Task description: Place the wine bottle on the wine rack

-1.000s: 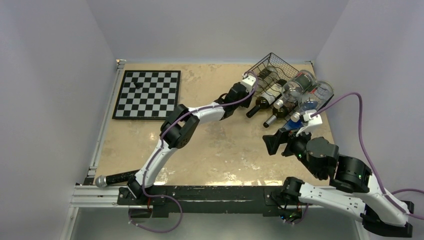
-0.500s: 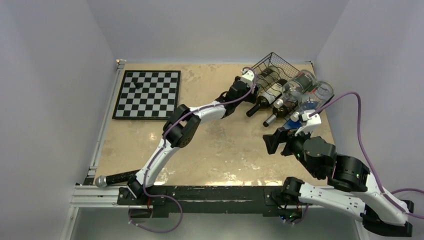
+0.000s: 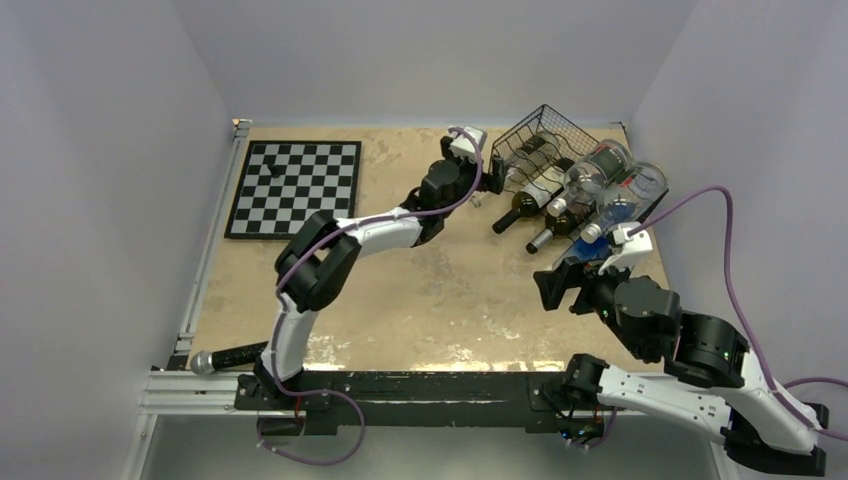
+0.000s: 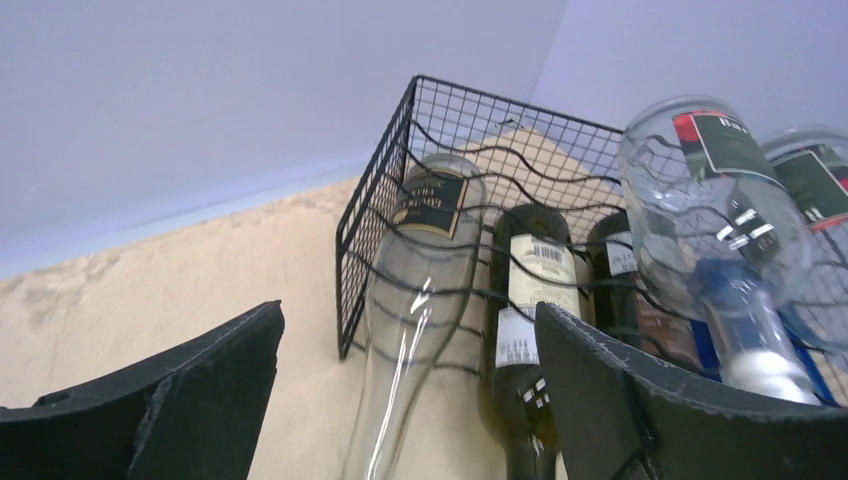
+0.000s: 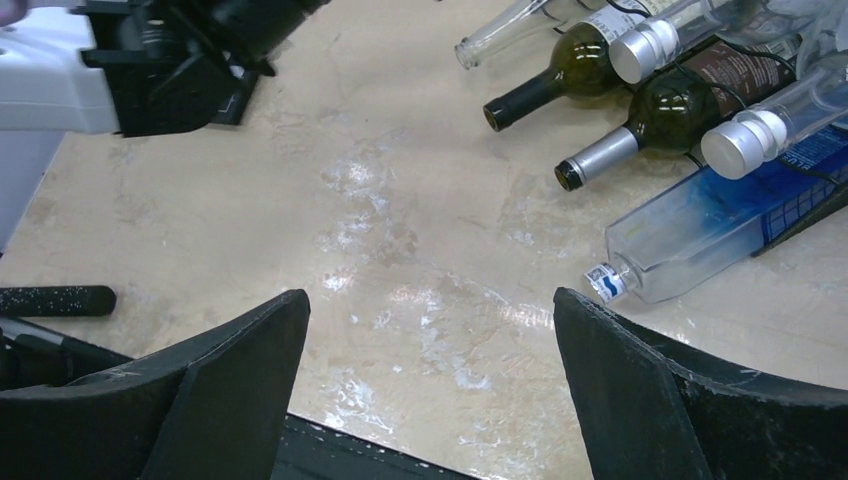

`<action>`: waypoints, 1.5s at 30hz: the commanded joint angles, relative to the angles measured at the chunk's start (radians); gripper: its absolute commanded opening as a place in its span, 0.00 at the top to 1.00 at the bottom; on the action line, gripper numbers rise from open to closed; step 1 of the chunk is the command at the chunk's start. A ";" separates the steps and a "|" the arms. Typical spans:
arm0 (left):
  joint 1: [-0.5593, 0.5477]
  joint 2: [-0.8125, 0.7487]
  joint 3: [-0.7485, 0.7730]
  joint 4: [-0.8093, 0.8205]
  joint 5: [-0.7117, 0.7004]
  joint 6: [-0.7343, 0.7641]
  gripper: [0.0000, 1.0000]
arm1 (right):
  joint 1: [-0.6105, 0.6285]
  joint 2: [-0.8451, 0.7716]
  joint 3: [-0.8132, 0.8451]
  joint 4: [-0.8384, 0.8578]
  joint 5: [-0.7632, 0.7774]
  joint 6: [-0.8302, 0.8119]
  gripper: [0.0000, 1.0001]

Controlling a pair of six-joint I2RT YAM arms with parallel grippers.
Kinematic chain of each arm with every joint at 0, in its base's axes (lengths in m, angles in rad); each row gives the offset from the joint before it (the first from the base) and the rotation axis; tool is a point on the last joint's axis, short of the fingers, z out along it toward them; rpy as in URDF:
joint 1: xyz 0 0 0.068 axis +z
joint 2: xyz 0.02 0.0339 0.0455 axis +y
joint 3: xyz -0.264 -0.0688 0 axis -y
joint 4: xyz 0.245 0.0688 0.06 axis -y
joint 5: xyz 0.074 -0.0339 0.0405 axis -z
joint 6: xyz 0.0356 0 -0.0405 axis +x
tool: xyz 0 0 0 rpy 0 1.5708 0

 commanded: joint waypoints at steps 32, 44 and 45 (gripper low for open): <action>-0.005 -1.753 -0.357 -1.789 -0.182 -0.237 0.01 | 0.003 -0.146 0.424 -0.272 0.316 -0.166 0.01; -0.006 -1.793 -0.321 -1.747 -0.163 -0.175 0.01 | 0.003 -0.153 0.447 -0.354 0.281 -0.129 0.01; -0.006 -1.796 -0.323 -1.743 -0.157 -0.170 0.01 | 0.003 -0.153 0.445 -0.350 0.279 -0.131 0.01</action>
